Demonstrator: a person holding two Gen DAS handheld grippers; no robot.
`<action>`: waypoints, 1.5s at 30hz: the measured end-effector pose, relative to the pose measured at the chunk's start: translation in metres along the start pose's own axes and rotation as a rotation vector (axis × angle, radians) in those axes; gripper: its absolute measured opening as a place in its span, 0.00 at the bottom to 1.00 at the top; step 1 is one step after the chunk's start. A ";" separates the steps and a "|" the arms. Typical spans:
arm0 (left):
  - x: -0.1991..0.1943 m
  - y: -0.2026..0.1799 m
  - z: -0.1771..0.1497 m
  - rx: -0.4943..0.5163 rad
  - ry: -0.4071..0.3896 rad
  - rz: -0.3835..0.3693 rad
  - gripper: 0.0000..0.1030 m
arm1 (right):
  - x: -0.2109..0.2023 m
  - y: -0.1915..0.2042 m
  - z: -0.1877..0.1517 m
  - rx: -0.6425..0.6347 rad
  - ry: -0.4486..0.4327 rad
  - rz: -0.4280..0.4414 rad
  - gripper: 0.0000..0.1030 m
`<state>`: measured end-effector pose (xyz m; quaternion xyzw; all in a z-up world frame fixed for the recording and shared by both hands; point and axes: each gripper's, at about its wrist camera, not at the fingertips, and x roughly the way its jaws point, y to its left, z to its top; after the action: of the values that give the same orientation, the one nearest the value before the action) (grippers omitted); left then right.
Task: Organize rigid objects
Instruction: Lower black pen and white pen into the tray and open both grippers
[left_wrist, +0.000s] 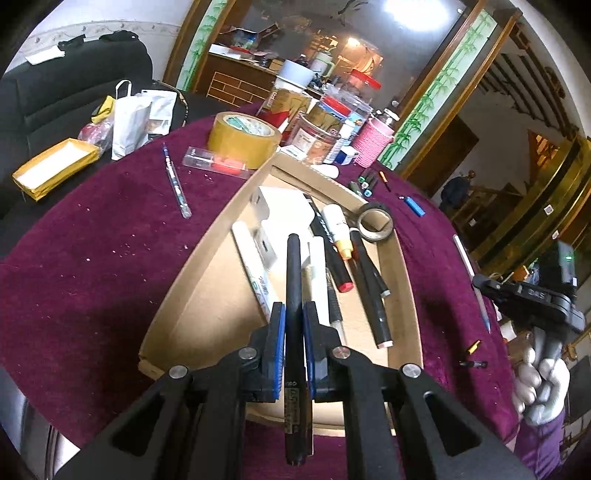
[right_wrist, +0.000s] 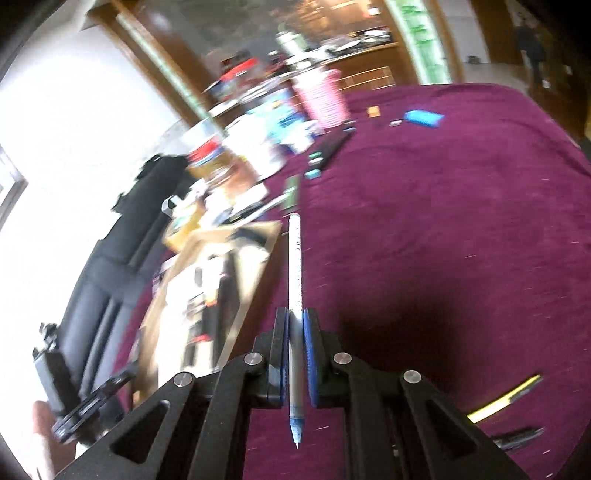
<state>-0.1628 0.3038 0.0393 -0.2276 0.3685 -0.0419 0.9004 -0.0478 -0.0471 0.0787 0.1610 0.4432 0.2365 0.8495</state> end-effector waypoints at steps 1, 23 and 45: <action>0.001 0.001 0.002 0.000 -0.001 0.005 0.09 | 0.004 0.009 -0.003 -0.011 0.008 0.016 0.08; 0.041 0.012 0.016 -0.048 0.011 0.105 0.30 | 0.106 0.120 -0.050 -0.176 0.216 0.045 0.09; -0.011 -0.025 0.008 0.086 -0.155 0.266 0.74 | 0.107 0.129 -0.067 -0.236 0.167 -0.017 0.51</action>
<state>-0.1629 0.2870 0.0629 -0.1405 0.3227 0.0797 0.9326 -0.0833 0.1235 0.0315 0.0360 0.4826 0.2923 0.8248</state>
